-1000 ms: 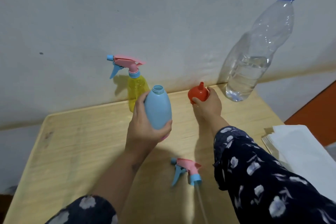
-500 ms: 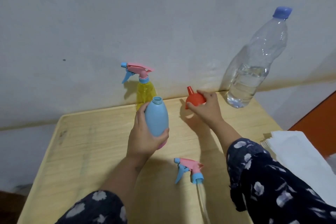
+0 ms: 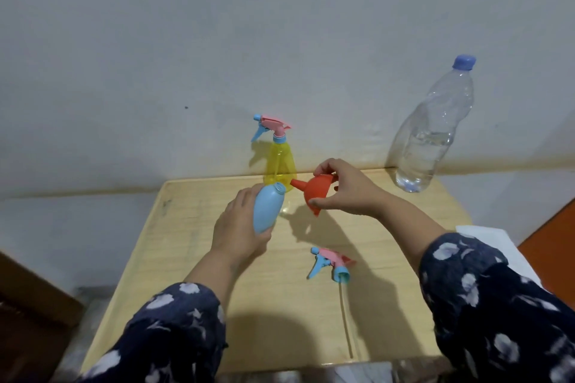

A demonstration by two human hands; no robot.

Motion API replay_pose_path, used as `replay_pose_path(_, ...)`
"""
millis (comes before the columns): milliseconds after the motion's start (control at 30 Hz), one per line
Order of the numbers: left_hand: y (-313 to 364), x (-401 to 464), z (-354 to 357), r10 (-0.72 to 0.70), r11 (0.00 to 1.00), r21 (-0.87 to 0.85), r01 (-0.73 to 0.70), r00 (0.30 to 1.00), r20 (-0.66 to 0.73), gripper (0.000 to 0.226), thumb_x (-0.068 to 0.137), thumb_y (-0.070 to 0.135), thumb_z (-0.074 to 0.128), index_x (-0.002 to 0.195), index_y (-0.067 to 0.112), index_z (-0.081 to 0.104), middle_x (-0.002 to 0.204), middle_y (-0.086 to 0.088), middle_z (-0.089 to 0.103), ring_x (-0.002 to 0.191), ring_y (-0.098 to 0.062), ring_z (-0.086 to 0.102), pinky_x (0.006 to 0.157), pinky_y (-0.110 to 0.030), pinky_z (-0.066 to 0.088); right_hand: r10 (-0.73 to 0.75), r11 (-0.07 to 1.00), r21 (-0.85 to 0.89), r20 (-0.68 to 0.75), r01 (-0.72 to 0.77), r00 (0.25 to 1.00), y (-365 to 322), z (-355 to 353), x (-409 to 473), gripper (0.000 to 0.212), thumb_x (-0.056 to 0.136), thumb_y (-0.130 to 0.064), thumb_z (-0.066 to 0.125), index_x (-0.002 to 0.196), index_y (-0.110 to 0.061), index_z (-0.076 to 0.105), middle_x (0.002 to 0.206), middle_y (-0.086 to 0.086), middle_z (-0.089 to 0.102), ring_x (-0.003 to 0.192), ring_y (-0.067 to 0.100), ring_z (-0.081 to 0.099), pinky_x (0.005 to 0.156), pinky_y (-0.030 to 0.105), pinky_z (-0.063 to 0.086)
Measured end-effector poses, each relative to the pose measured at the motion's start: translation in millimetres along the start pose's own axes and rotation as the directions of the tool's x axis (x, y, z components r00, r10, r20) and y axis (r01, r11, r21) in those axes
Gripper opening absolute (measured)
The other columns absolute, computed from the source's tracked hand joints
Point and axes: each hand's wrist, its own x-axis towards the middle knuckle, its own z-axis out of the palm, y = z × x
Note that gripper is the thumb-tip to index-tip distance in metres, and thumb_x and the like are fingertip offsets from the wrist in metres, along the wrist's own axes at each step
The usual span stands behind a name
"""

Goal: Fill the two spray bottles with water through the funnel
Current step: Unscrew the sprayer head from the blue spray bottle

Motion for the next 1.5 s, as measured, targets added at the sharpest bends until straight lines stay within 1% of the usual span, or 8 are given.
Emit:
replay_pose_path(333, 9.8, -25.1, 5.7, 0.023, 1.000, -0.003, -0.023, 1.000, 0.007, 0.085, 0.069, 0.031, 0.076, 0.141, 0.035, 0.032, 0.136, 0.014, 0.042, 0.113, -0.015, 0.051, 0.084, -0.034, 0.049, -0.040, 0.948, -0.302, 0.199, 0.100, 0.979, -42.9, -10.7, -4.0, 0.062, 0.069, -0.030, 0.081, 0.122, -0.024, 0.049, 0.117, -0.001, 0.047, 0.103, 0.018, 0.052, 0.080, 0.027, 0.049)
replay_pose_path(600, 21.9, -47.2, 12.1, -0.140, 0.954, -0.266, 0.139, 0.990, 0.017, 0.093, 0.068, 0.023, 0.079, 0.142, 0.037, 0.025, 0.134, 0.018, 0.035, 0.105, -0.013, 0.050, 0.078, -0.035, 0.054, -0.008, 0.998, 0.064, 0.064, 0.004, 0.998, -61.0, 9.5, -4.1, 0.065, 0.070, -0.037, 0.081, 0.125, -0.030, 0.047, 0.120, -0.003, 0.051, 0.109, 0.019, 0.053, 0.085, 0.034, 0.053)
replay_pose_path(833, 26.8, -50.0, 17.1, -0.168, 0.919, -0.361, 0.158, 0.986, 0.004, 0.084, 0.071, 0.028, 0.079, 0.139, 0.032, 0.029, 0.130, 0.019, 0.037, 0.105, -0.006, 0.049, 0.077, -0.023, 0.046, -0.061, 0.998, 0.031, 0.043, 0.060, 0.997, -75.1, 30.8, 1.6, 0.065, 0.076, -0.045, 0.075, 0.133, -0.024, 0.054, 0.115, -0.010, 0.051, 0.104, 0.011, 0.048, 0.083, 0.024, 0.041)
replay_pose_path(1000, 23.5, -47.7, 23.1, -0.190, 0.888, -0.417, 0.194, 0.980, 0.052, 0.082, 0.072, 0.025, 0.080, 0.136, 0.031, 0.029, 0.126, 0.019, 0.036, 0.104, -0.008, 0.046, 0.052, -0.006, 0.042, -0.047, 0.999, 0.008, 0.031, 0.046, 0.998, -75.5, 41.5, 4.5, 0.066, 0.074, -0.052, 0.074, 0.131, -0.023, 0.056, 0.117, -0.010, 0.054, 0.105, 0.010, 0.049, 0.086, 0.024, 0.041)
replay_pose_path(1100, 16.8, -51.3, 33.7, -0.198, 0.878, -0.431, 0.206, 0.978, 0.063, 0.087, 0.068, 0.032, 0.082, 0.134, 0.032, 0.027, 0.128, 0.015, 0.040, 0.114, -0.010, 0.048, 0.070, -0.011, 0.042, -0.069, 0.996, -0.049, 0.015, 0.070, 0.997, -71.0, 52.8, 2.1, 0.069, 0.071, -0.059, 0.073, 0.129, -0.024, 0.058, 0.128, -0.007, 0.057, 0.115, 0.013, 0.051, 0.096, 0.032, 0.045)
replay_pose_path(1233, 10.2, -64.9, 48.7, -0.259, 0.820, -0.504, 0.272, 0.961, 0.098, 0.098, 0.062, 0.034, 0.085, 0.137, 0.038, 0.023, 0.134, 0.011, 0.042, 0.121, -0.012, 0.048, 0.096, -0.035, 0.048, -0.111, 0.978, -0.175, 0.019, 0.112, 0.994, -69.1, 69.0, -11.0, 0.071, 0.072, -0.063, 0.068, 0.131, -0.025, 0.054, 0.131, -0.008, 0.054, 0.123, 0.014, 0.041, 0.102, 0.036, 0.041)
replay_pose_path(1400, 5.9, -78.6, 56.5, -0.292, 0.794, -0.531, 0.295, 0.952, 0.092, 0.101, 0.064, 0.028, 0.086, 0.144, 0.027, 0.024, 0.135, 0.004, 0.046, 0.122, -0.014, 0.049, 0.100, -0.037, 0.047, -0.169, 0.952, -0.260, -0.002, 0.163, 0.986, -70.5, 83.7, -31.1, 0.071, 0.072, -0.066, 0.066, 0.131, -0.027, 0.053, 0.131, -0.008, 0.053, 0.125, 0.015, 0.039, 0.103, 0.041, 0.040)
replay_pose_path(1500, 4.4, -83.1, 54.3, -0.293, 0.782, -0.540, 0.313, 0.948, 0.124, 0.104, 0.058, 0.031, 0.085, 0.143, 0.033, 0.025, 0.131, 0.003, 0.051, 0.115, -0.016, 0.055, 0.093, -0.041, 0.052, -0.187, 0.941, -0.289, -0.023, 0.173, 0.982, -71.9, 89.8, -39.6, 0.073, 0.071, -0.068, 0.065, 0.132, -0.029, 0.052, 0.132, -0.009, 0.051, 0.125, 0.015, 0.039, 0.102, 0.043, 0.040)
